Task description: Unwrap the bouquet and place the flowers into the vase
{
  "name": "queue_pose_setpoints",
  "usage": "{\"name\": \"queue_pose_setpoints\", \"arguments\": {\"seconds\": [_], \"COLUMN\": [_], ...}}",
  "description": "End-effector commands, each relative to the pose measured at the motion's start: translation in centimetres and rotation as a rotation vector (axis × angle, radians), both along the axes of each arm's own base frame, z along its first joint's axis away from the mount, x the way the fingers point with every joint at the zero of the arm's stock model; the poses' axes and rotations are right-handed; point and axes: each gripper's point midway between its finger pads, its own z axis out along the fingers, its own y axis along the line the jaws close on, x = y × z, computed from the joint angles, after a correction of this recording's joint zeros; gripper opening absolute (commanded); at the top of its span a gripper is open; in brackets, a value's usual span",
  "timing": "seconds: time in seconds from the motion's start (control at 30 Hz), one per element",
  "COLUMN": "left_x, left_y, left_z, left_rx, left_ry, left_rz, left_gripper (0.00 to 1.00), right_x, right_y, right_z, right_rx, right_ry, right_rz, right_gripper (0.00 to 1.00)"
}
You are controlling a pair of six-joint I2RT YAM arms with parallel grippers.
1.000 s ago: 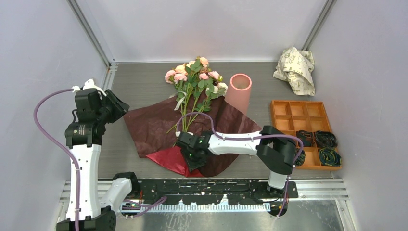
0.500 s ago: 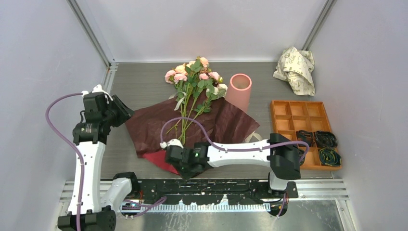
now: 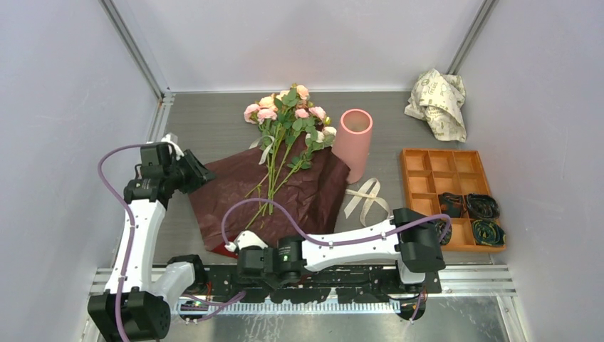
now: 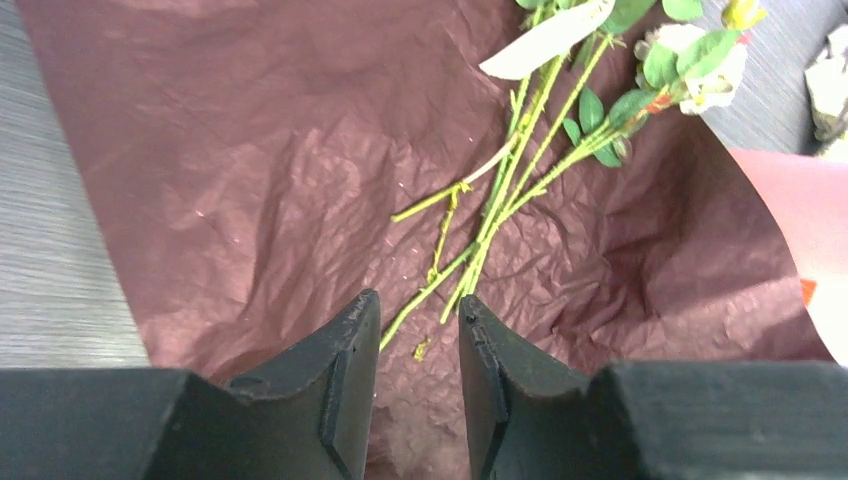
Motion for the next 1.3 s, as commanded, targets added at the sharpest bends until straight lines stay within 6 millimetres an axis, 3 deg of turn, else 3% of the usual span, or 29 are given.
{"name": "queue_pose_setpoints", "arguments": {"seconds": [0.0,0.37,0.6,0.67,0.8,0.87,0.93,0.97,1.07,1.17,1.27], "left_x": [0.4,-2.2,-6.6,-7.9,-10.0,-10.3,-10.3,-10.3,-10.3,-10.1,-10.1], "left_y": [-2.4,-5.2,-8.6,-9.2,-9.1,-9.0,-8.5,-8.2,-8.0,-7.4,-6.1], "left_z": [1.7,1.3,0.5,-0.2,-2.2,-1.9,-1.1,-0.6,1.3,3.5,5.5], "left_rx": [-0.095,-0.164,-0.181,-0.186,-0.183,-0.185,-0.168,-0.159,-0.152,-0.128,-0.064], "left_ry": [-0.084,-0.077,-0.039,-0.028,0.015,-0.009,-0.029,-0.041,-0.075,-0.104,-0.126], "left_rz": [-0.120,-0.246,-0.386,-0.401,-0.390,-0.374,-0.339,-0.326,-0.314,-0.282,-0.242], "left_gripper": [0.35,0.36,0.37,0.37,0.37,0.37,0.37,0.37,0.37,0.37,0.37], "right_x": [-0.2,-4.8,-4.7,-2.7,5.2,8.7,11.9,13.6,16.5,18.9,20.1], "right_y": [0.8,1.0,1.0,0.8,-1.9,-3.4,-4.7,-5.3,-5.6,-4.4,-1.9], "right_z": [2.3,4.6,7.7,9.5,13.8,14.0,13.3,12.8,11.4,9.6,6.7], "right_rx": [0.044,0.266,0.391,0.433,0.531,0.500,0.457,0.433,0.380,0.345,0.309], "right_ry": [-0.089,0.108,0.117,0.028,-0.235,-0.251,-0.258,-0.262,-0.252,-0.209,-0.134], "right_rz": [0.044,0.156,0.139,0.059,-0.298,-0.424,-0.530,-0.584,-0.639,-0.656,-0.620], "right_gripper": [0.58,0.62,0.61,0.53,0.32,0.19,0.07,0.06,0.04,0.04,0.01]}}
